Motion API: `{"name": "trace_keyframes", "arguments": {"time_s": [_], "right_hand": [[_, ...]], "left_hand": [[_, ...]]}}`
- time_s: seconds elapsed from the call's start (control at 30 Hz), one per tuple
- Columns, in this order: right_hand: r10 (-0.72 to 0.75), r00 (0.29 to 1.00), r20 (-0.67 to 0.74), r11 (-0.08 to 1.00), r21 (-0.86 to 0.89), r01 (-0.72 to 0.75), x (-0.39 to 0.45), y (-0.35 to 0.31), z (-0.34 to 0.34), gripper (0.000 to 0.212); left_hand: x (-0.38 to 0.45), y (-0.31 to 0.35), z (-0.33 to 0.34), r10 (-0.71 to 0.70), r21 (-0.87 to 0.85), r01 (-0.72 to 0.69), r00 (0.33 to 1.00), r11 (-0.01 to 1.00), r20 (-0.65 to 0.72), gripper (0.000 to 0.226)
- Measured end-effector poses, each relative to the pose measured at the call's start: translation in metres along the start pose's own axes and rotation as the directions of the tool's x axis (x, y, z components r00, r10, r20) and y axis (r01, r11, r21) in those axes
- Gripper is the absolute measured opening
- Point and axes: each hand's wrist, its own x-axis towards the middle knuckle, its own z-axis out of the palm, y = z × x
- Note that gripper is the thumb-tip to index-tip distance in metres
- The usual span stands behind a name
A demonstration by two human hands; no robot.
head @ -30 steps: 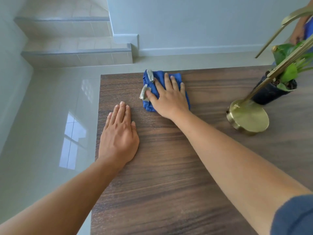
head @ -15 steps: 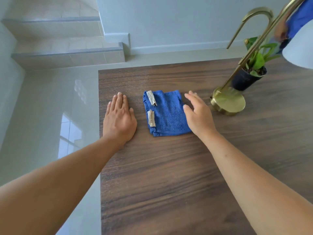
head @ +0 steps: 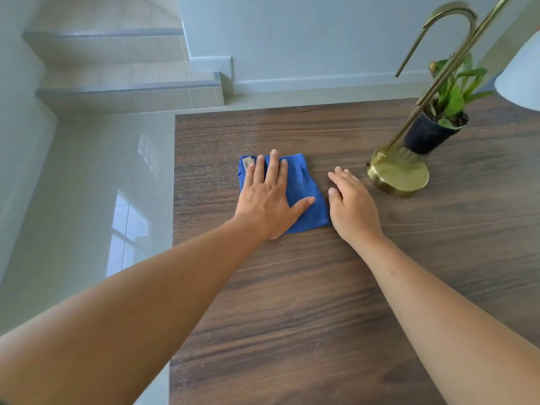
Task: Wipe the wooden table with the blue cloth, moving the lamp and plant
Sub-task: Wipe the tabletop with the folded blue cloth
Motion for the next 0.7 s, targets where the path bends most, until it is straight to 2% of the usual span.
{"name": "trace_keyframes", "arguments": {"time_s": [0.13, 0.23, 0.37, 0.53, 0.63, 0.7], "right_hand": [[-0.113, 0.982, 0.152, 0.971, -0.191, 0.141, 0.021, -0.003, 0.004, 0.054], [-0.160, 0.958, 0.238, 0.937, -0.268, 0.223, 0.044, -0.011, 0.013, 0.059], [-0.150, 0.970, 0.190, 0.937, -0.287, 0.201, 0.058, -0.014, 0.022, 0.053], [-0.138, 0.973, 0.186, 0.928, -0.320, 0.193, 0.058, -0.011, 0.024, 0.053], [-0.144, 0.972, 0.186, 0.928, -0.316, 0.198, 0.058, -0.011, 0.023, 0.052], [-0.148, 0.972, 0.181, 0.932, -0.305, 0.198, 0.057, -0.010, 0.022, 0.051]], "left_hand": [[-0.039, -0.039, -0.002, -0.010, 0.037, 0.010, 1.000, 0.999, -0.003, 0.097], [-0.019, -0.048, -0.003, -0.034, 0.039, 0.033, 0.999, 0.999, 0.025, 0.086], [0.068, -0.061, -0.009, -0.161, -0.028, 0.161, 0.987, 0.987, -0.001, 0.071], [0.158, -0.085, -0.021, -0.178, -0.043, 0.178, 0.984, 0.983, 0.013, 0.066], [0.155, -0.081, -0.024, -0.132, -0.053, 0.133, 0.991, 0.990, 0.016, 0.064], [0.110, -0.073, -0.017, -0.043, -0.038, 0.043, 0.999, 0.998, -0.005, 0.062]]}}
